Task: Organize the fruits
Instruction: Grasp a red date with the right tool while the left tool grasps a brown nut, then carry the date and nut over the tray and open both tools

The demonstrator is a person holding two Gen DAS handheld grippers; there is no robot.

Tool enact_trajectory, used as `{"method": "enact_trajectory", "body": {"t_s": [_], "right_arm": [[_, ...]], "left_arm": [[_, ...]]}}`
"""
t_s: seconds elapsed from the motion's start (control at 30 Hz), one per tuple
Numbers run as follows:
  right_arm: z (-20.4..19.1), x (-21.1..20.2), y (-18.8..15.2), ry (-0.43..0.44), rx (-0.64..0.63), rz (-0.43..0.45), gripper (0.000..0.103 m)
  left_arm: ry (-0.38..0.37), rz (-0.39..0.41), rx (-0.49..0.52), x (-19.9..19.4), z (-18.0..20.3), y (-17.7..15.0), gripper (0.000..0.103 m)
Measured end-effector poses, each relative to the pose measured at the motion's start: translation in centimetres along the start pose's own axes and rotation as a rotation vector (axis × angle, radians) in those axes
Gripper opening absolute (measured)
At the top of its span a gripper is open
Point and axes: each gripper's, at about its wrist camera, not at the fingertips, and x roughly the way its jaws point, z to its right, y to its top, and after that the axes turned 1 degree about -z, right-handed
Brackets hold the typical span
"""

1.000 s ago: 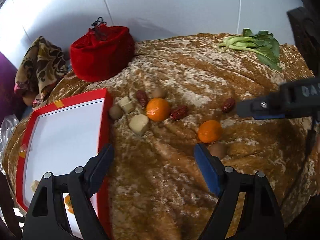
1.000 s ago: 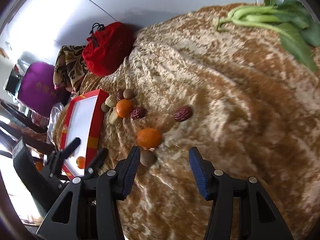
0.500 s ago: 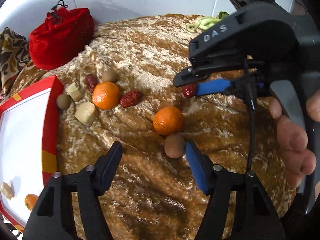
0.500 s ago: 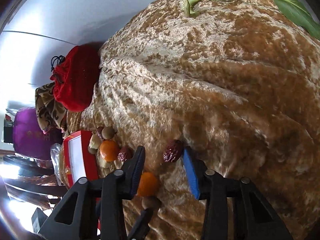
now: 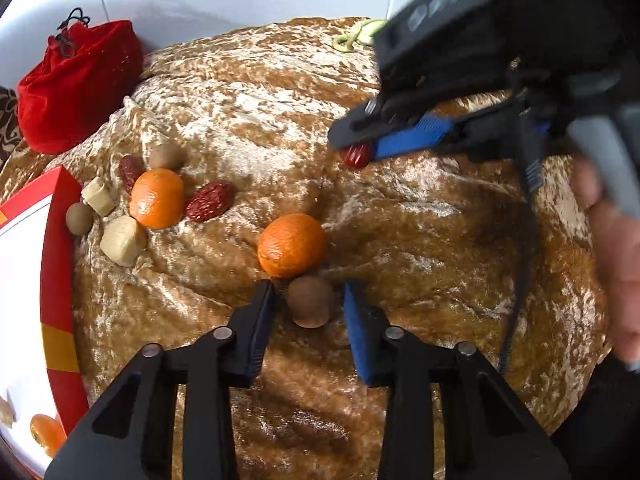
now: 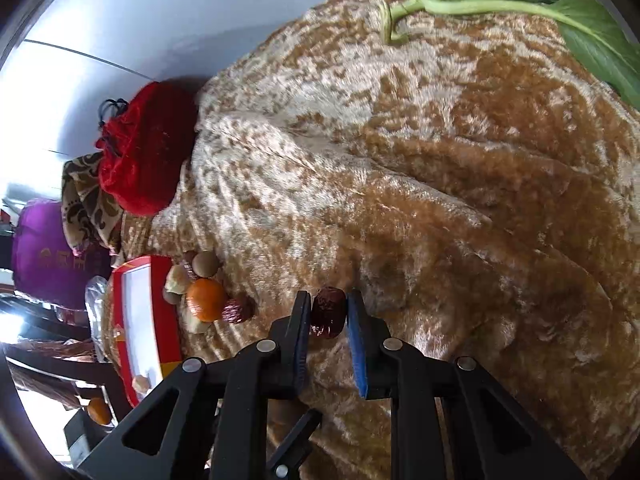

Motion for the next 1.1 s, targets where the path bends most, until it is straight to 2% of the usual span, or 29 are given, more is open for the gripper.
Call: {"method": "enact_trajectory", "body": {"t_s": [0.07, 0.33, 0.67, 0.87, 1.1], "right_arm": [[0.1, -1.2, -0.2, 0.03, 0.0, 0.015, 0.019], [1.1, -6.2, -1.6, 0.134, 0.016, 0.11, 0.019], [0.4, -7.4, -4.6, 0.125, -0.038, 0.116, 0.019], [0.8, -8.8, -4.9, 0.142, -0.038, 0.141, 0.019], [-0.9, -9.1, -5.1, 0.158, -0.082, 0.159, 0.019]], "left_arm": [[0.008, -0.001, 0.028, -0.1, 0.5, -0.1, 0.021], [0.05, 0.017, 0.073, -0.6, 1.7, -0.6, 0.021], [0.062, 0.063, 0.101, -2.7, 4.2, -1.5, 0.021], [0.048, 0.113, 0.093, -5.3, 3.8, -2.6, 0.021], [0.053, 0.176, 0.057, -8.1, 2.1, -2.6, 0.021]]}}
